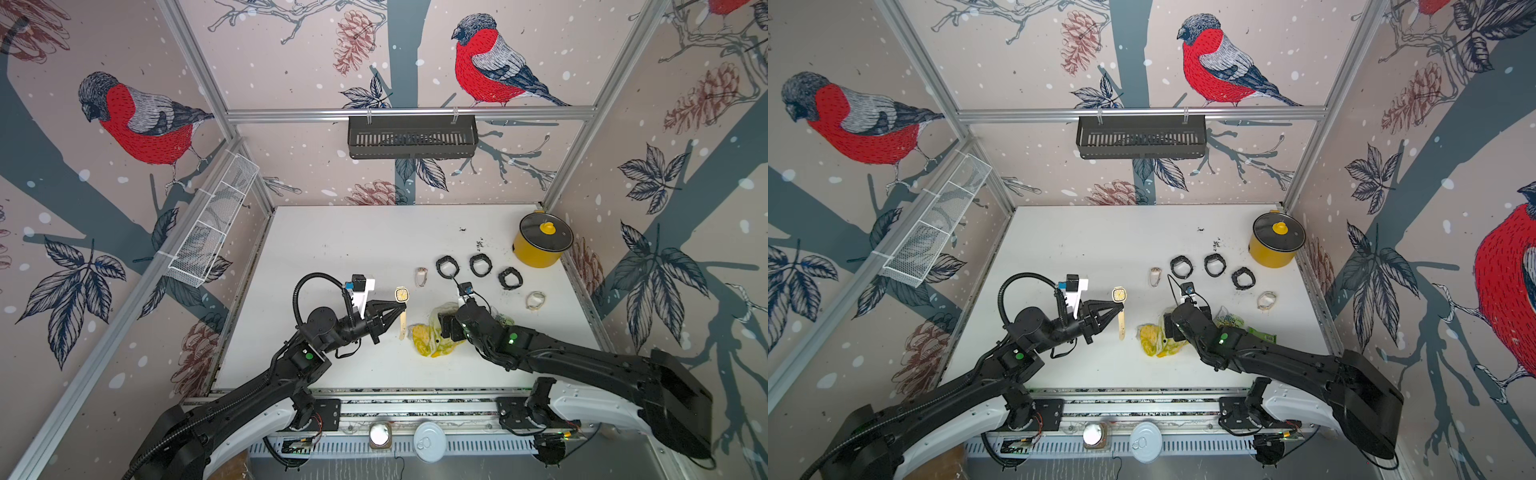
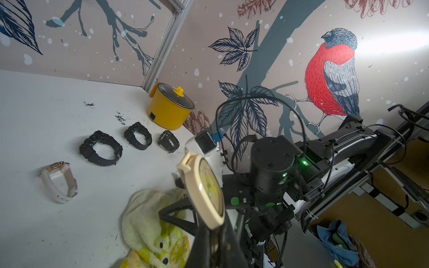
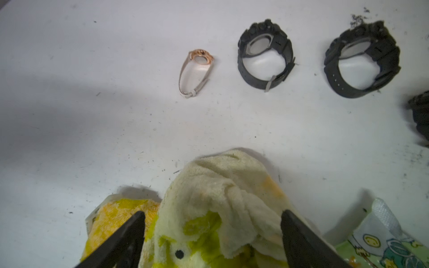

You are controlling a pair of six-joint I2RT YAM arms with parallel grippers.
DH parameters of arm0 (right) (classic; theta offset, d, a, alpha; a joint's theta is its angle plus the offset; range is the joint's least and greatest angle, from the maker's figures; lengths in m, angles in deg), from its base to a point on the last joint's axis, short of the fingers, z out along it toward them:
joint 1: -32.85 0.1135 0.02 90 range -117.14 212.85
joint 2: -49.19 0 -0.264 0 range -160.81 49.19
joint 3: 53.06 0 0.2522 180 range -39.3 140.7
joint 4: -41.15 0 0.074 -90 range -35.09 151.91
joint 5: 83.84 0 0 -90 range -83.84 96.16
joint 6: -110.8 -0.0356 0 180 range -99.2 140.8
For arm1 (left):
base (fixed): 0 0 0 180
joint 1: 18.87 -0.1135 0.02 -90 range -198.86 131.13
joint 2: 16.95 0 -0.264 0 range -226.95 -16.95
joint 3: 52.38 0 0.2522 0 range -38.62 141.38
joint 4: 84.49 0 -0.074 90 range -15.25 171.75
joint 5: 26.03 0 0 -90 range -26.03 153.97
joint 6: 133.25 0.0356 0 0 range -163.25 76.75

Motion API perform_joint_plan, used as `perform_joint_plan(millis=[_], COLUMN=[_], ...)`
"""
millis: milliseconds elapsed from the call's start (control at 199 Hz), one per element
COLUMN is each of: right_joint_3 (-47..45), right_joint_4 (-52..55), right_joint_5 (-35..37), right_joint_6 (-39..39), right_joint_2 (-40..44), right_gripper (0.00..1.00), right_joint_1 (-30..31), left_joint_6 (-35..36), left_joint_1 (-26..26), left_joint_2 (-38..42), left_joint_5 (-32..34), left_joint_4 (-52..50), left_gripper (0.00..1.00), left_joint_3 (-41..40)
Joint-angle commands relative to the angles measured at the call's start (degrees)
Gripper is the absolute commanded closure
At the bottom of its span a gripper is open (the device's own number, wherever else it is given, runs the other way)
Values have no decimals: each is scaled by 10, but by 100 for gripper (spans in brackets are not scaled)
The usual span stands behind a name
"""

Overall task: Wipe the watch dial
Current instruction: Pick up the cleaning item at the center of the board.

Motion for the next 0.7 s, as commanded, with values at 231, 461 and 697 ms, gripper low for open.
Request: perform_joint_plan(millis=[231, 461, 697], right_joint_3=[-14, -31, -69], right_joint_4=[-56, -124, -198], right_joint_5=[-31, -17, -17], right_joint_6=[-126, -118, -59], right_joint_2=[-104, -135, -58], right_gripper=[4, 46, 96], right_joint_1=[-19, -23, -22], left_joint_6=[16, 17, 47], left_joint_1=[-1, 0, -1], left_joint_2=[36, 50, 62], left_joint_5=[-6, -10, -22], left_joint_4=[4, 5, 57], left_gripper=[100, 100, 100], left_joint_3=[-8, -14, -48])
